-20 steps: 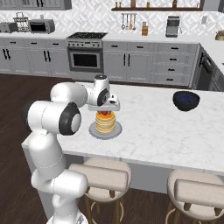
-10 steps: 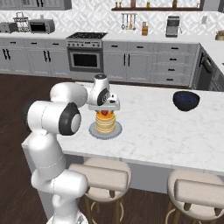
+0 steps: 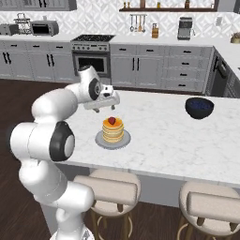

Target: Take the strawberry from the fridge and place it on top of the pancake, located on the dining counter.

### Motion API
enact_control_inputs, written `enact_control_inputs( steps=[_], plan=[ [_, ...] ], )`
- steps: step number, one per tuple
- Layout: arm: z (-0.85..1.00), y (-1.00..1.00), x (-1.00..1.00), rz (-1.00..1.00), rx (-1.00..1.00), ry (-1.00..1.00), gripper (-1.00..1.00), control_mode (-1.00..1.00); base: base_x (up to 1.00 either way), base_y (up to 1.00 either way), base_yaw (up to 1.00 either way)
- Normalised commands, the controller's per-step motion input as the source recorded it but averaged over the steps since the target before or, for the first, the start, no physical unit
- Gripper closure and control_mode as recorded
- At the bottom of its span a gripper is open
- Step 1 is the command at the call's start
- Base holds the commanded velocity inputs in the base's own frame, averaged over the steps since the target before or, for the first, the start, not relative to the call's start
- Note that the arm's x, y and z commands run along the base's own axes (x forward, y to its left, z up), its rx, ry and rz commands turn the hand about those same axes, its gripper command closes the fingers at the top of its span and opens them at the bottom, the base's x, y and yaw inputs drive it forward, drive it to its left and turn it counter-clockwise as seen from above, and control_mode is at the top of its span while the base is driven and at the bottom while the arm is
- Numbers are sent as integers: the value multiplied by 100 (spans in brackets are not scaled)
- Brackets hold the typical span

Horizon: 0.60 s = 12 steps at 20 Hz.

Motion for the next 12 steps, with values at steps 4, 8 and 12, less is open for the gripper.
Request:
enact_control_inputs(
  steps=[4,8,12],
  plan=[
    [74,62,-100,-6,-8,-10,-100,-100,0,0,0],
    [13,18,-100,-8,0,-12,-100,-100,0,0,0],
    [-1,41,-100,-12,-3,-4,-100,-100,0,0,0]
  ],
)
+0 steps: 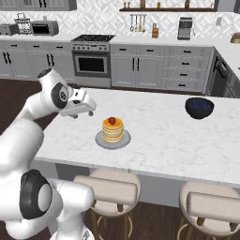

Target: Take the strawberry from the fridge and place it on top of the pancake, located on the dining counter.

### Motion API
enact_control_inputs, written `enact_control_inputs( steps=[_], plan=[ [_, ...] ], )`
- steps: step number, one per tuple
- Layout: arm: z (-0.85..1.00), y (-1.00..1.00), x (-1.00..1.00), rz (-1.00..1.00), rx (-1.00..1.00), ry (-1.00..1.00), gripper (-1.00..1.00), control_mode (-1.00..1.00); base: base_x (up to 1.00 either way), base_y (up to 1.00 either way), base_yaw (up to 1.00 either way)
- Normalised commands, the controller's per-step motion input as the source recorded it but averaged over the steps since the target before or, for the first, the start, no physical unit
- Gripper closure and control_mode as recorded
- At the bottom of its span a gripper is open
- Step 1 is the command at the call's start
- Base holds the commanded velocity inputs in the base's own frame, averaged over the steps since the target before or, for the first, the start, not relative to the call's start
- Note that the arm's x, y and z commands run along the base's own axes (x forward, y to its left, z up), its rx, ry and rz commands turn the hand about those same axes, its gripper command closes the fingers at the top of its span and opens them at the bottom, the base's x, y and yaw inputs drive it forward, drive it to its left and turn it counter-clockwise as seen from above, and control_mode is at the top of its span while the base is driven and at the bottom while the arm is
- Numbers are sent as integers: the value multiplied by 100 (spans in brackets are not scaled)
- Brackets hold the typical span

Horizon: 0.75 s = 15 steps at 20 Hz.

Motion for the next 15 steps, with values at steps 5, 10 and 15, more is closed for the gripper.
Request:
enact_control_inputs(
  steps=[5,10,15],
  plan=[
    [-19,51,-75,-3,-3,14,-100,-100,0,0,0],
    [-55,73,-30,0,-5,38,-100,-100,0,0,0],
    [-81,92,-13,1,0,30,-100,-100,0,0,0]
  ],
)
